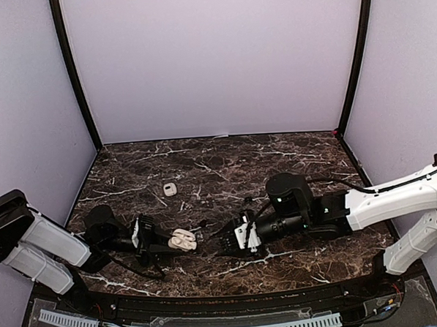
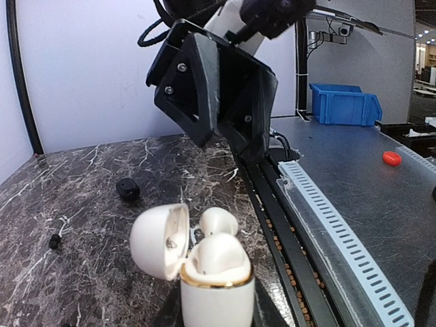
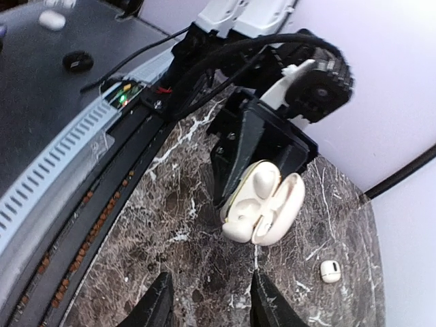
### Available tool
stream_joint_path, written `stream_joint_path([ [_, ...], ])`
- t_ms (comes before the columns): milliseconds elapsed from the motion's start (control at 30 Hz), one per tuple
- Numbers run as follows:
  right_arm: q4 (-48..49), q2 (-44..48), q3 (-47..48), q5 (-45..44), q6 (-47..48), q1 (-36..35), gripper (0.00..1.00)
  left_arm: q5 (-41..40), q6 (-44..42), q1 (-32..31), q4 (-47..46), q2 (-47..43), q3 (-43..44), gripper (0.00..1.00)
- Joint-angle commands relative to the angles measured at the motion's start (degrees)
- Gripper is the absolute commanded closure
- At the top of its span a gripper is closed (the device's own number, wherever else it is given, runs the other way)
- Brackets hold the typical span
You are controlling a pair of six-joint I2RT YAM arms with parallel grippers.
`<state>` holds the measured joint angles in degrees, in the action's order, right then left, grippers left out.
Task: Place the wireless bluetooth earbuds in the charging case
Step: Adjust the right earbud in the right side groove of the charging case.
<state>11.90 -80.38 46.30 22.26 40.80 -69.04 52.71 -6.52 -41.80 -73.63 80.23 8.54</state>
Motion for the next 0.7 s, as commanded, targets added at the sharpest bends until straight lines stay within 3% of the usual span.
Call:
stream_joint_path([
  [0, -2.3, -2.6, 1.7, -6.4, 22.3, -3.6, 0.63, 3.8, 1.4, -0.3, -0.8, 0.6, 1.7, 0.92],
  [367, 6.9, -5.8, 1.2, -8.8, 26.5, -5.1, 0.72, 4.7, 2.0, -0.2, -0.7, 2.9, 2.6, 0.92],
  [533, 9.0, -6.8, 1.1, -9.4, 27.5, -5.1, 0.84, 5.0, 2.1, -0.2, -0.6, 3.2, 2.8, 0.92],
  [667, 9.5, -7.9, 1.2, -9.9, 28.4, -5.1, 0.82, 5.3, 2.2, -0.2, -0.6, 3.3, 2.9, 0.92],
])
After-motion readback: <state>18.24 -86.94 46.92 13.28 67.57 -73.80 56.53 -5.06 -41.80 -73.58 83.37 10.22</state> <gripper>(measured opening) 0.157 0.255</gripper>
